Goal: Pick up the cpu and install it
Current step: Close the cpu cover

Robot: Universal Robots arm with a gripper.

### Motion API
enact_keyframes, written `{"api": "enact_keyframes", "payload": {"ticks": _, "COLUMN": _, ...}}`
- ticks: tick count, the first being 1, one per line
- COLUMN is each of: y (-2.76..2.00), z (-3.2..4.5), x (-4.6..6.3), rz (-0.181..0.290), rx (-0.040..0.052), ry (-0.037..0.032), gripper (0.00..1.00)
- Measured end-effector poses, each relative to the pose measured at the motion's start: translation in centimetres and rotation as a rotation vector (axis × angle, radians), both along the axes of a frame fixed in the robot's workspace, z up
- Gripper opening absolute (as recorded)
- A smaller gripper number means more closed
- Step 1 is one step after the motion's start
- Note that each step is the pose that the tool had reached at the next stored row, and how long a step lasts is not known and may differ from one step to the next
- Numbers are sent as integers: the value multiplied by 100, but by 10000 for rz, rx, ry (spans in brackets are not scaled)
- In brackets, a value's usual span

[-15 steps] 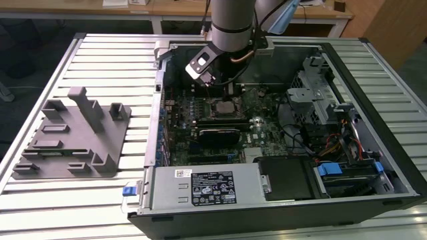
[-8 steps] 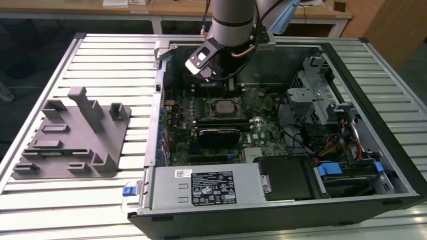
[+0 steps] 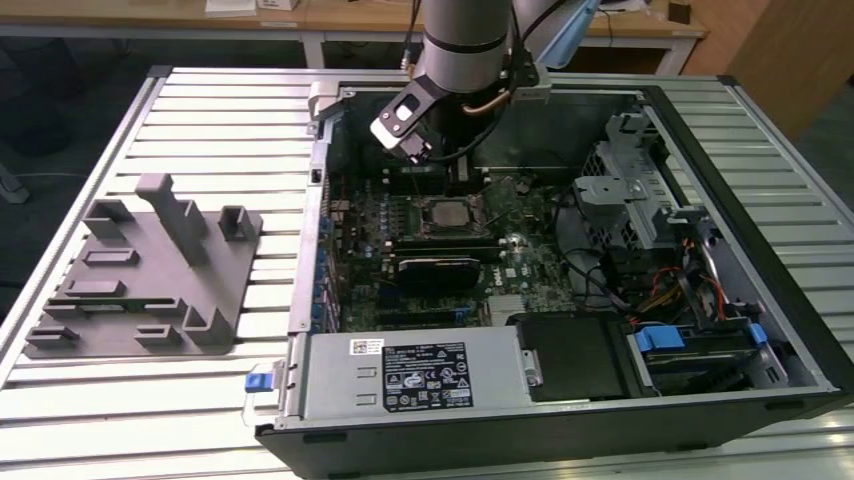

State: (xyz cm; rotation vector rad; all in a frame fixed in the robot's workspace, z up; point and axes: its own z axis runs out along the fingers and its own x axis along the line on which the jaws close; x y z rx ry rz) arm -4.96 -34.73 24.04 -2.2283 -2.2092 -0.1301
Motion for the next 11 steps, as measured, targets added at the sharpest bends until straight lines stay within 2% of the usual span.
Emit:
{"api": "enact_keyframes", "payload": {"ticks": 7, "y": 0, "z": 5, "x": -1, "rz": 0, "rx": -3, "ry": 2, "gripper": 11}}
{"api": "enact_keyframes", "payload": {"ticks": 11, "y": 0, "z": 72, "x": 0, "rz": 0, "rx": -1, "ry": 0, "gripper": 11}}
